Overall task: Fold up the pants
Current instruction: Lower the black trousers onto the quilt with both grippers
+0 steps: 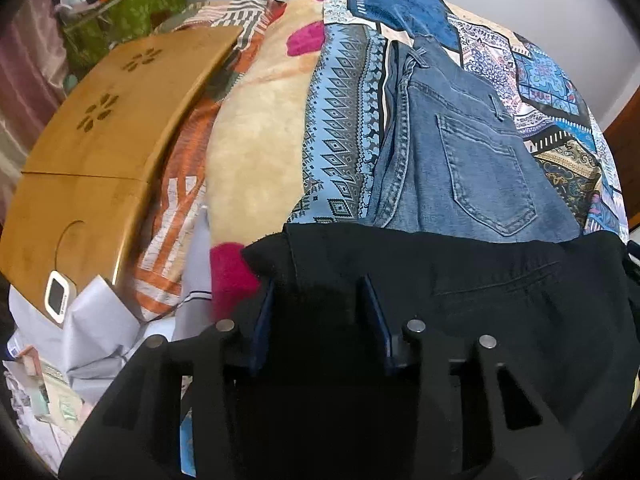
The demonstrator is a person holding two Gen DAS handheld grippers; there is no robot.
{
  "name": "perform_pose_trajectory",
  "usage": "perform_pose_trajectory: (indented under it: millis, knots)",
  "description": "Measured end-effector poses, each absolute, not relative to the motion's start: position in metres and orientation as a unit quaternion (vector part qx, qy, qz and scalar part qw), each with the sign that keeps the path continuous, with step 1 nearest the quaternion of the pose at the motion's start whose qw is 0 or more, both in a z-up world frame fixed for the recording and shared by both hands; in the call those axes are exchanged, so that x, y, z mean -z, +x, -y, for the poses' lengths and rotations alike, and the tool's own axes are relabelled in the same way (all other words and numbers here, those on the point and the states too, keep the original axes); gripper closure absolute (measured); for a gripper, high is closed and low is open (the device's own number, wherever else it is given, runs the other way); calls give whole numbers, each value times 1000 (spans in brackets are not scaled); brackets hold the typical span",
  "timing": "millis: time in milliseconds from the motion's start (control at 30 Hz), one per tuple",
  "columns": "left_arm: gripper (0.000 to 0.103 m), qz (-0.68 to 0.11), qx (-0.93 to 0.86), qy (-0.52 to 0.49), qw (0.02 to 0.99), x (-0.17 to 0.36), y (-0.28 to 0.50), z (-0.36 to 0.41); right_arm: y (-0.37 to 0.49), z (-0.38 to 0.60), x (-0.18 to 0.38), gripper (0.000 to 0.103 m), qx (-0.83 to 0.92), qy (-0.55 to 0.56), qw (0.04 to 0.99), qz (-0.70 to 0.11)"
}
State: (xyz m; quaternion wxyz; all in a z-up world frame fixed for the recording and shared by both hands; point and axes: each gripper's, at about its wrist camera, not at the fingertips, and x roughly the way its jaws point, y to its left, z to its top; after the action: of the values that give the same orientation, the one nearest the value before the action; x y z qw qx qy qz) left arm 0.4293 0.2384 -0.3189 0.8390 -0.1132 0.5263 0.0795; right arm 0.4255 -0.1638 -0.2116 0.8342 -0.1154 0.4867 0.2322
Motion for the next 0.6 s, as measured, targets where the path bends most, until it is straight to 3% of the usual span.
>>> perform_pose_trajectory:
  millis: [233, 333, 400, 600]
  knots:
    - [77, -519, -70, -112, 845, 310, 422, -235, 425, 161, 225, 45, -258, -98, 818, -505]
    - [81, -510, -70, -83, 853, 302, 415, -229, 417, 160, 226, 65, -253, -108, 824, -496]
    - [83, -508, -71, -77, 855, 296, 409, -228, 413, 160, 226, 89, -240, -116, 828, -494]
    - [85, -469, -58, -77, 878, 253, 396, -229, 407, 168, 208, 97, -223, -106, 846, -473]
